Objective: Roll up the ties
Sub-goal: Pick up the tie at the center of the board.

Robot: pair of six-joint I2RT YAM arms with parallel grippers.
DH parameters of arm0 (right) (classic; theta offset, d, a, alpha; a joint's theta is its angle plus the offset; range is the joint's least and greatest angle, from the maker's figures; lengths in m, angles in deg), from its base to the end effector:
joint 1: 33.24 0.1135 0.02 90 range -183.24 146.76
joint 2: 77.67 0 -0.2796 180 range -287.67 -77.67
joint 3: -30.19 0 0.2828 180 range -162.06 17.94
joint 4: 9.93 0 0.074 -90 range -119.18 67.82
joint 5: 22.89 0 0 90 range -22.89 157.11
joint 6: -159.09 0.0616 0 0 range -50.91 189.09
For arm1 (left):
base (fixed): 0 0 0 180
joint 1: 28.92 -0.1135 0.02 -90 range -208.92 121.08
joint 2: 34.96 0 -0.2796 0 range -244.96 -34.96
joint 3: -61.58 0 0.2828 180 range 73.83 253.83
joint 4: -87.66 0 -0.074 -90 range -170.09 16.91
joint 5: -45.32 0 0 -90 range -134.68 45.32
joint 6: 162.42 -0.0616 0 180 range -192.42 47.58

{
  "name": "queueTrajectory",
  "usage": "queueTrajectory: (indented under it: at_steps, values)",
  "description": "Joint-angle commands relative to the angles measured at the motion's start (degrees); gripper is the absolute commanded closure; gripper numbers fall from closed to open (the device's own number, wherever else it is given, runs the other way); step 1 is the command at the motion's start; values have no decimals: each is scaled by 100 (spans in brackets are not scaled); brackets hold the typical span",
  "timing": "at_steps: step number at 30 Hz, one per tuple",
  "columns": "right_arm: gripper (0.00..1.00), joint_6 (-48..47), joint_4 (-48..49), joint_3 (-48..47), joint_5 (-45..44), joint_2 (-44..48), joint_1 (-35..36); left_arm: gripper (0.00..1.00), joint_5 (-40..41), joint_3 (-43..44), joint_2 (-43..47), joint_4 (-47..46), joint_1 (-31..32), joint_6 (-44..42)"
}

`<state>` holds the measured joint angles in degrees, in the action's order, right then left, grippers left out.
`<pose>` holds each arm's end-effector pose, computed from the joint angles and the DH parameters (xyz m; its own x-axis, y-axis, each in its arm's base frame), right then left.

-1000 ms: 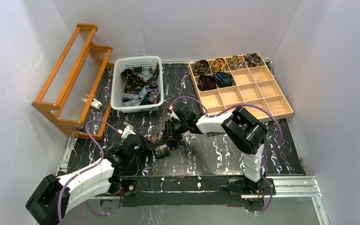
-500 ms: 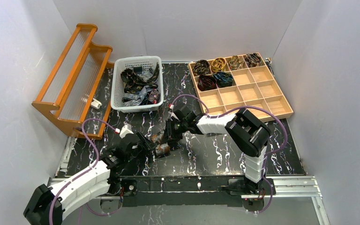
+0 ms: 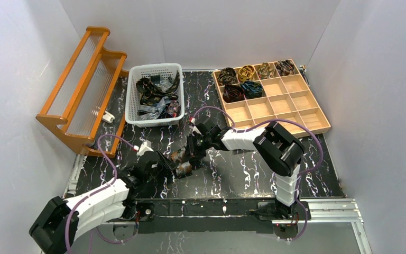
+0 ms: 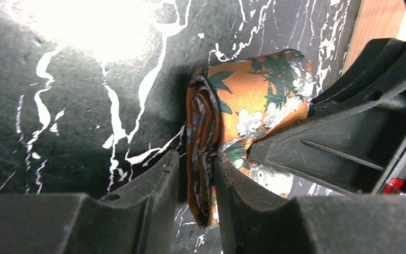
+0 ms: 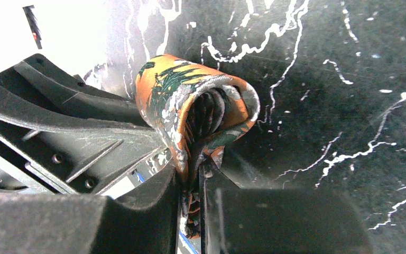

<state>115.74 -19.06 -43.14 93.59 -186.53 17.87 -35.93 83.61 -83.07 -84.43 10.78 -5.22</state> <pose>0.2501 0.3538 0.1230 -0.9543 -0.1464 -0.2604 -0.2940 0.6141 0.7324 0.1592 -0.1200 0.1219 -0.6592 -0.6369 -0.3997 -0.1895 0.6551 -0.7314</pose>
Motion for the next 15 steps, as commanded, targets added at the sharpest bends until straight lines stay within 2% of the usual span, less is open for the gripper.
queueTrajectory:
  at_steps: [1, 10, 15]
  values:
    - [81, -55, 27, -129, 245, -126, -14, 74, -214, -169, -312, -727, 10, 18]
    - [50, 256, 892, 250, 708, -189, -83, 93, -235, -746, -146, -1035, 2, 371]
    - [46, 341, 1266, 327, 1003, -387, -99, 99, -132, -956, 312, -785, 2, 533]
